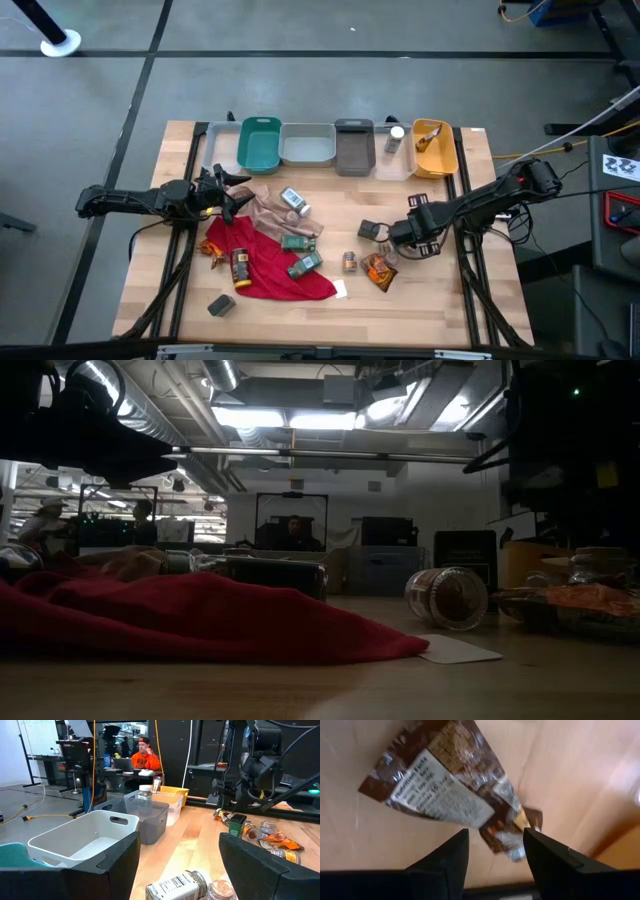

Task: Sort spices by type
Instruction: Put the orange seasoning bag into the yellow bin

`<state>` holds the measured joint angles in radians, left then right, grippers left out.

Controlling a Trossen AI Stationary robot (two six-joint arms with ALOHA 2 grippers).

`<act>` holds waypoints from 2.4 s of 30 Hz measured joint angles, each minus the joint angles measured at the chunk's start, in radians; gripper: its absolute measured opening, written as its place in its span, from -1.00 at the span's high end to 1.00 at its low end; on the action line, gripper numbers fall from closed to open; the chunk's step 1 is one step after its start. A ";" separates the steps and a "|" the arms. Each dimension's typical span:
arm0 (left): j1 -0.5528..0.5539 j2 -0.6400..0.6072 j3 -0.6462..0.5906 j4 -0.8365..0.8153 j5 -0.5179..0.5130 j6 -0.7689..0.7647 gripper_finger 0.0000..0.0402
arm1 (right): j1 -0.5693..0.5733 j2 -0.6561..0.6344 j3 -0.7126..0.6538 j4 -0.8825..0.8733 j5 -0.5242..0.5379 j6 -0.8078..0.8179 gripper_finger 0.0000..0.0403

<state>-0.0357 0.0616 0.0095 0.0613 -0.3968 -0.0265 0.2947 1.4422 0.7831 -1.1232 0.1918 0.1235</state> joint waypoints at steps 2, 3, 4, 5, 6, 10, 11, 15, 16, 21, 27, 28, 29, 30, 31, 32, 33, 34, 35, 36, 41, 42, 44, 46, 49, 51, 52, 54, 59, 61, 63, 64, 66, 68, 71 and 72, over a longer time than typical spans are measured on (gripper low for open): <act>0.000 0.000 0.000 0.000 0.000 0.000 -0.27 | 0.000 0.000 -0.013 0.025 0.007 -0.024 0.06; 0.000 0.000 0.000 0.000 0.000 0.000 -0.27 | 0.000 0.000 -0.017 0.036 0.008 -0.030 0.06; 0.000 0.000 0.000 0.000 0.000 0.000 -0.27 | 0.000 0.000 -0.020 0.045 0.009 -0.033 0.06; 0.000 0.000 0.000 0.000 0.000 0.000 -0.27 | 0.000 0.000 -0.024 0.050 0.010 -0.035 0.06; 0.000 0.000 0.000 0.000 0.000 0.000 -0.27 | 0.000 0.000 -0.028 0.050 0.010 -0.036 0.06; 0.000 0.000 0.000 0.000 0.000 0.000 -0.27 | 0.000 0.011 -0.032 0.059 0.020 -0.039 0.06; 0.000 0.000 0.000 0.000 0.000 0.000 -0.27 | 0.000 0.016 -0.032 0.062 0.026 -0.043 0.06; 0.000 0.000 0.000 0.000 0.000 0.000 -0.27 | 0.000 0.050 -0.032 0.098 0.031 -0.068 0.06; 0.000 0.000 0.000 0.000 0.000 0.000 -0.27 | 0.000 0.062 -0.032 0.105 0.031 -0.077 0.06; 0.000 0.000 0.000 0.000 0.000 0.000 -0.27 | 0.000 0.124 -0.028 0.109 0.034 -0.079 0.06; 0.000 0.000 0.000 0.000 0.000 0.000 -0.27 | 0.000 0.164 -0.027 0.115 0.001 -0.074 0.21; 0.000 0.000 0.000 0.000 0.000 0.000 -0.27 | 0.000 0.164 -0.028 0.117 0.000 -0.068 0.27; 0.000 0.000 0.000 0.000 0.000 0.000 -0.27 | 0.000 0.165 -0.028 0.118 0.000 -0.051 0.33; 0.000 0.000 0.000 0.000 0.000 0.000 -0.27 | 0.000 0.165 -0.028 0.119 0.001 -0.030 0.40; 0.000 0.000 0.000 0.000 0.000 0.000 -0.27 | 0.000 0.165 -0.028 0.120 0.001 -0.006 0.47; 0.000 0.000 0.000 0.000 0.000 0.000 -0.27 | 0.000 0.165 -0.027 0.122 0.000 0.017 0.54; 0.000 0.000 0.000 0.000 0.000 0.000 -0.27 | -0.001 0.165 -0.024 0.122 0.000 0.037 0.61; 0.000 0.000 0.000 0.000 0.000 0.000 -0.27 | -0.001 0.166 -0.019 0.122 0.000 0.054 0.67; 0.000 0.000 0.000 0.000 0.000 0.000 -0.27 | -0.001 0.166 -0.013 0.121 0.000 0.067 0.74; 0.000 0.000 0.000 0.000 0.000 0.000 -0.27 | -0.001 0.166 -0.006 0.118 0.000 0.083 0.79; 0.000 0.000 0.000 0.000 0.000 -0.006 -0.27 | -0.001 0.165 0.037 0.080 -0.033 0.150 0.88; 0.000 0.000 0.000 0.000 0.000 -0.006 -0.27 | 0.000 0.159 0.041 0.074 -0.035 0.162 0.88; 0.000 0.000 0.000 0.000 0.000 -0.006 -0.27 | 0.000 0.148 0.047 0.062 -0.052 0.173 0.86; 0.000 0.000 0.000 0.000 0.000 -0.006 -0.27 | 0.000 0.133 0.049 0.061 -0.060 0.192 0.85; 0.000 0.000 0.000 0.000 0.000 -0.006 -0.27 | 0.000 0.102 0.049 0.049 -0.063 0.216 0.88; 0.000 0.000 0.000 0.000 0.000 -0.005 -0.27 | 0.000 0.075 0.049 0.031 -0.061 0.235 0.90; 0.000 0.000 0.000 0.000 0.000 -0.005 -0.27 | 0.000 0.062 0.049 0.019 -0.060 0.245 0.89; 0.000 0.000 0.000 0.000 0.000 -0.004 -0.27 | 0.000 0.030 0.049 -0.006 -0.057 0.270 0.88; 0.000 0.000 0.000 0.000 0.000 -0.003 -0.27 | 0.000 -0.062 0.050 -0.034 -0.020 0.329 0.88; 0.000 0.000 0.000 0.000 0.000 -0.003 -0.27 | 0.000 -0.102 0.051 -0.033 0.019 0.359 0.89; 0.000 0.000 0.000 0.000 0.000 -0.003 -0.27 | 0.000 -0.145 0.051 -0.032 0.071 0.394 0.89; 0.000 0.000 0.000 0.000 0.000 -0.003 -0.27 | 0.000 -0.168 0.051 -0.031 0.099 0.414 0.88; 0.000 0.000 0.000 0.000 0.000 -0.003 -0.27 | 0.000 -0.216 0.051 -0.030 0.158 0.451 0.87; 0.000 0.000 0.000 0.000 0.000 -0.003 -0.27 | -0.001 -0.262 0.051 -0.030 0.228 0.494 0.87; 0.000 0.000 0.000 0.000 0.000 0.001 -0.27 | -0.027 -0.332 0.051 -0.030 0.343 0.576 0.88; 0.000 0.000 0.000 0.000 0.000 0.001 -0.27 | -0.047 -0.352 0.051 -0.030 0.379 0.608 0.88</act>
<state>-0.0354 0.0616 0.0095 0.0615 -0.3968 -0.0255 0.2479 1.0899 0.8345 -1.1534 0.5711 0.7314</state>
